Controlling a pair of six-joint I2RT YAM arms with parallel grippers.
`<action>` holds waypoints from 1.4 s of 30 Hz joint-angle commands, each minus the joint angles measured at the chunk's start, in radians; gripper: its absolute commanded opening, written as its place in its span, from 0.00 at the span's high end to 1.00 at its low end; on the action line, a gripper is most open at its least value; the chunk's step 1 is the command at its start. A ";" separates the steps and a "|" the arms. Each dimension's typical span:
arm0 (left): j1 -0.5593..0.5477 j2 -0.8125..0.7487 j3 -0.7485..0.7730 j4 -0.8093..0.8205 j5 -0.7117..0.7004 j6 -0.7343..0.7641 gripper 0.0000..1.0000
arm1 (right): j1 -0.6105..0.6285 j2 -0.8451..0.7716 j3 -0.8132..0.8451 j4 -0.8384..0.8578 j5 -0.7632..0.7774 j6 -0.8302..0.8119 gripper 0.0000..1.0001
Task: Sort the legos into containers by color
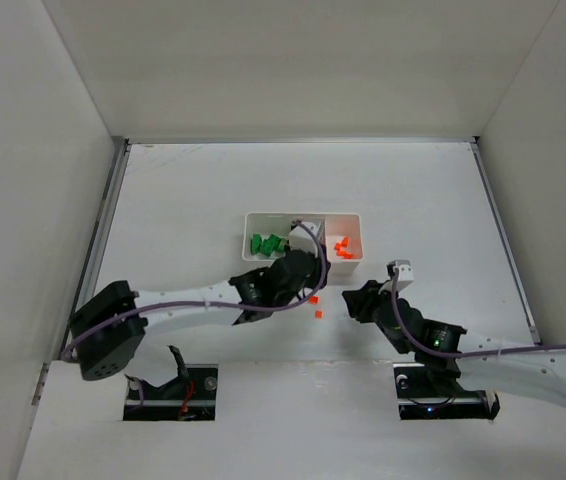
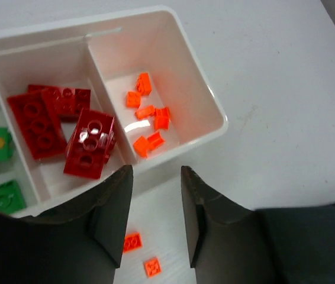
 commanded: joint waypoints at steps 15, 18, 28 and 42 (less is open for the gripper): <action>-0.209 -0.016 -0.250 0.018 -0.290 -0.155 0.47 | 0.039 0.094 0.056 -0.004 0.040 0.013 0.59; -0.208 0.033 -0.236 0.047 -0.258 -0.150 0.47 | 0.071 0.122 0.082 -0.060 0.072 0.044 0.57; -0.200 0.125 -0.184 0.075 -0.230 -0.152 0.51 | 0.117 0.075 0.081 -0.148 0.143 0.118 0.58; -0.172 0.166 -0.170 0.059 -0.233 -0.153 0.79 | 0.117 0.059 0.067 -0.136 0.132 0.110 0.56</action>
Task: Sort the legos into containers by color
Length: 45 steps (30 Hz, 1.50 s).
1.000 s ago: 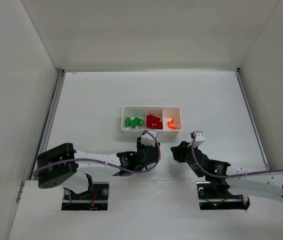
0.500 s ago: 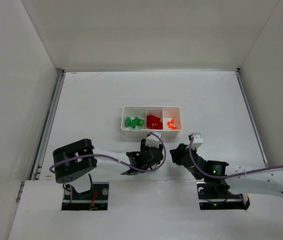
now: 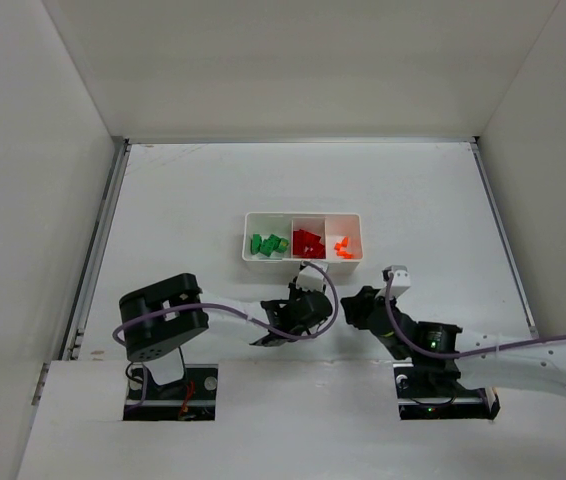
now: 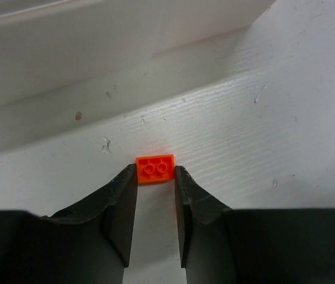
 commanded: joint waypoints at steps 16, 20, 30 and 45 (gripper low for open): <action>0.018 -0.548 -0.252 -0.055 -0.037 -0.066 0.80 | 0.150 0.526 0.277 -0.010 0.101 0.044 0.60; 0.023 -0.608 -0.286 -0.077 -0.039 -0.082 0.80 | 0.180 0.652 0.370 -0.086 0.146 0.080 0.48; 0.053 -0.688 -0.334 -0.098 -0.036 -0.095 0.80 | 0.187 0.838 0.490 -0.306 0.210 0.260 0.50; 0.061 -0.725 -0.349 -0.128 -0.037 -0.105 0.80 | 0.187 0.901 0.501 -0.303 0.213 0.317 0.74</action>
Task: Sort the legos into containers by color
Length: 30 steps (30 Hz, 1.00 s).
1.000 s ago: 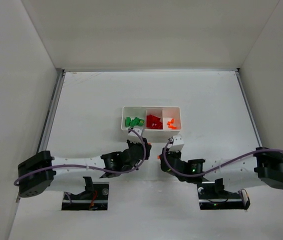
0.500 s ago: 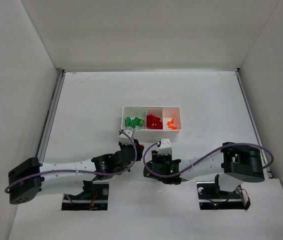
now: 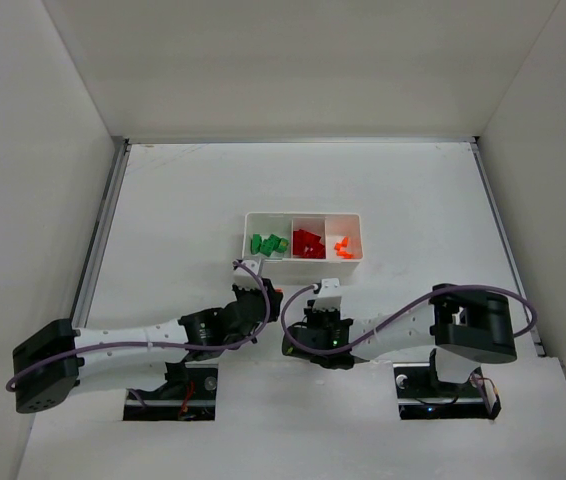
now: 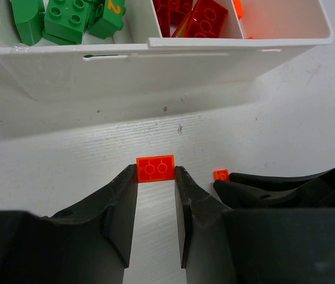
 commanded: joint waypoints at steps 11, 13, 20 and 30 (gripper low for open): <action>-0.001 -0.017 0.013 -0.018 -0.012 -0.025 0.80 | 0.044 -0.178 -0.002 -0.065 0.099 -0.017 0.79; -0.010 -0.022 0.009 -0.012 -0.012 -0.031 0.80 | 0.044 -0.237 -0.004 -0.062 0.103 -0.052 0.79; -0.043 -0.013 0.036 -0.007 -0.012 -0.036 0.80 | -0.130 -0.448 -0.007 0.068 0.065 -0.367 0.77; -0.033 0.101 0.154 0.027 0.026 0.015 0.79 | -0.532 -0.441 -0.037 0.406 -0.281 -0.663 0.76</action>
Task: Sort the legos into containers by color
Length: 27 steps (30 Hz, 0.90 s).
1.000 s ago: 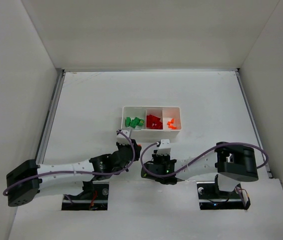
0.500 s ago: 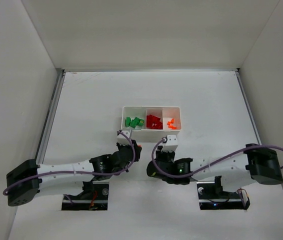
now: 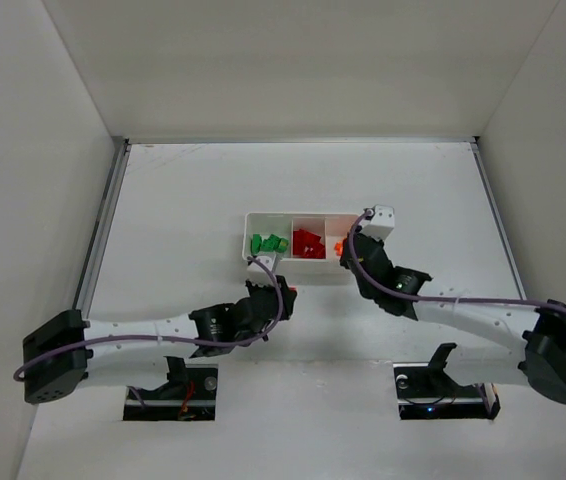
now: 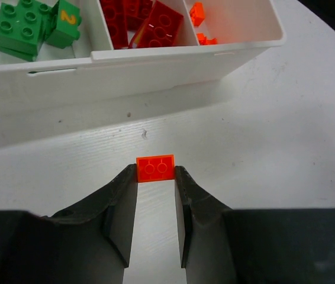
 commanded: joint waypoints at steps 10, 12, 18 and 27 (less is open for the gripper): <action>0.071 0.142 0.196 0.084 0.068 0.087 0.79 | -0.094 0.135 0.097 0.135 -0.100 -0.144 0.56; 0.089 0.166 0.221 0.087 0.082 0.097 0.79 | -0.094 0.112 0.078 0.135 -0.085 -0.142 0.54; 0.146 0.280 0.311 0.134 0.137 0.113 0.79 | -0.085 -0.092 -0.089 0.122 0.015 -0.044 0.65; 0.223 0.528 0.544 0.181 0.218 0.156 0.74 | -0.036 -0.504 -0.382 -0.064 0.107 0.236 0.82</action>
